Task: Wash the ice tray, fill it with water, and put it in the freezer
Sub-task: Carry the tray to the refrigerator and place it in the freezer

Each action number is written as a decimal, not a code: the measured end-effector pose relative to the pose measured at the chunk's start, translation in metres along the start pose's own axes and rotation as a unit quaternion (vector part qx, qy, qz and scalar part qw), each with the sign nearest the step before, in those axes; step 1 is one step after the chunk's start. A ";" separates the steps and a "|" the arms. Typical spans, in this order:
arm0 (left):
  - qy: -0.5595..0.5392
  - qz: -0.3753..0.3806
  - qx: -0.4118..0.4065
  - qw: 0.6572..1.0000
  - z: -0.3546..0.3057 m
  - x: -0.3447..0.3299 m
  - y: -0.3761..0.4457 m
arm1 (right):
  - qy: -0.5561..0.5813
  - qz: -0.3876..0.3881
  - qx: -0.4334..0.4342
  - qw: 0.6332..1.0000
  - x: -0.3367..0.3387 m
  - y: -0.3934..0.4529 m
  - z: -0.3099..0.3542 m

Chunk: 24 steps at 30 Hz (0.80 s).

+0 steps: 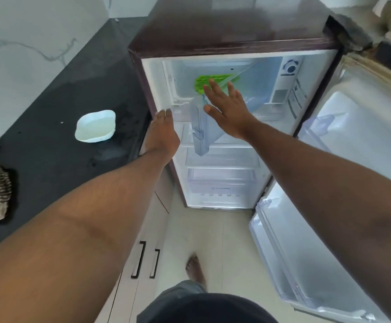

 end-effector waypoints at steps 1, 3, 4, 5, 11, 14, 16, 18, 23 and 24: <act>-0.006 -0.003 0.003 1.000 0.001 -0.002 0.002 | -0.022 0.005 0.009 1.000 -0.003 0.007 -0.001; -0.018 -0.010 0.017 1.000 -0.001 -0.005 0.007 | -0.071 0.016 0.015 0.997 -0.008 0.026 0.000; -0.025 -0.011 0.027 0.999 -0.003 -0.006 0.010 | -0.093 0.019 0.009 0.995 -0.009 0.039 0.002; -0.034 -0.009 0.033 0.999 -0.006 -0.008 0.012 | -0.114 0.021 -0.002 0.993 -0.011 0.052 0.004; -0.047 -0.016 0.013 0.999 -0.014 -0.020 0.044 | -0.220 0.022 -0.047 0.974 -0.018 0.132 0.016; -0.038 0.018 0.009 0.999 -0.004 -0.025 0.071 | -0.249 0.031 -0.055 0.967 -0.023 0.161 0.010; -0.025 0.059 0.008 0.998 0.001 -0.032 0.091 | -0.251 0.035 -0.071 0.965 -0.026 0.175 0.002; -0.029 0.102 0.019 0.994 0.003 -0.040 0.109 | -0.262 0.030 -0.088 0.961 -0.033 0.183 -0.002; -0.051 0.148 0.021 0.987 -0.006 -0.054 0.133 | -0.301 0.011 -0.101 0.948 -0.048 0.186 -0.006; -0.053 0.147 0.022 0.987 -0.007 -0.057 0.135 | -0.306 0.013 -0.105 0.946 -0.049 0.187 -0.007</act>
Point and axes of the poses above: each hand's wrist, its own y-axis towards the middle knuckle, its own x-axis out of the back of the hand, z = x × y, the point moved 2 cm from there along y, towards the middle knuckle, and after that the axes turned 4 degrees about -y, right-handed, at the moved point
